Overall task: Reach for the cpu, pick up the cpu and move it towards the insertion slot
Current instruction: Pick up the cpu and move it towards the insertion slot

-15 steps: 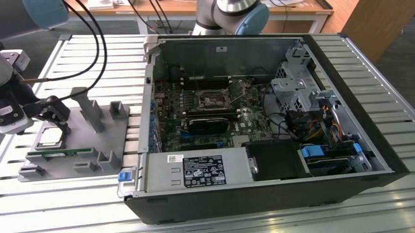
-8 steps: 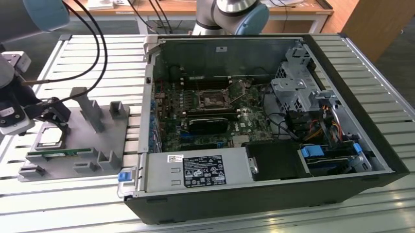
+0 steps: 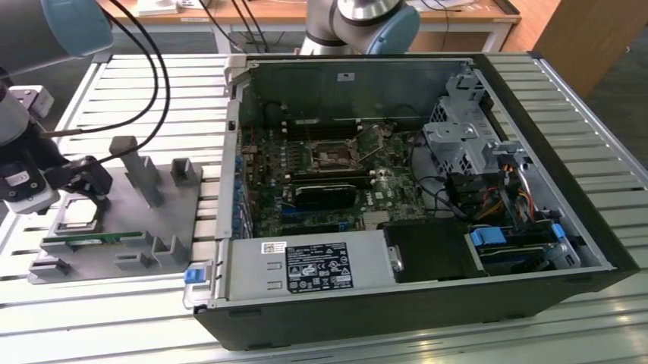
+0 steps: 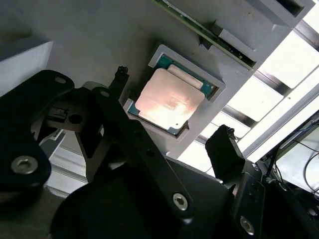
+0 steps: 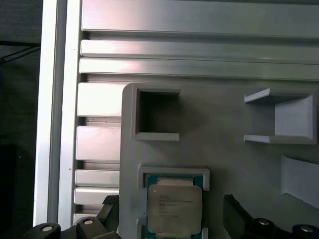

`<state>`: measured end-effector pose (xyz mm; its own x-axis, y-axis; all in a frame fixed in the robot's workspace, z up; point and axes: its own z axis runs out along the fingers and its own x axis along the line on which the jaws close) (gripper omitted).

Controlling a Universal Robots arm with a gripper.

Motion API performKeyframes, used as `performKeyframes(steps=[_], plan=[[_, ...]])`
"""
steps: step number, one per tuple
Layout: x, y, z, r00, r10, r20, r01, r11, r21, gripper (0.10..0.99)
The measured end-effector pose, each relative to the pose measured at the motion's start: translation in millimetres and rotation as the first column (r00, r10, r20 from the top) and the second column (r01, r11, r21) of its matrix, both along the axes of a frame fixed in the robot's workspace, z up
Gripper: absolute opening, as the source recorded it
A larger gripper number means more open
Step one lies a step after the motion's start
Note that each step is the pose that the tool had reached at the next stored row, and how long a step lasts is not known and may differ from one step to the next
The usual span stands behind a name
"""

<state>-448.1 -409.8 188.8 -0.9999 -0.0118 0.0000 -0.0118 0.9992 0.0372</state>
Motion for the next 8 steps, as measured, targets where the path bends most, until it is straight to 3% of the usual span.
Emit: performKeyframes(steps=[3, 4, 8], plan=[[0.0, 0.5, -3.5, 1.0000, 0.000, 0.0001, 0.000, 1.0000, 0.000, 0.890], [0.0, 0.7, -4.2, 1.0000, 0.000, 0.0001, 0.000, 1.0000, 0.000, 0.820], [-0.1, 0.8, -6.0, 1.0000, 0.000, 0.0000, 0.000, 1.0000, 0.000, 0.804]])
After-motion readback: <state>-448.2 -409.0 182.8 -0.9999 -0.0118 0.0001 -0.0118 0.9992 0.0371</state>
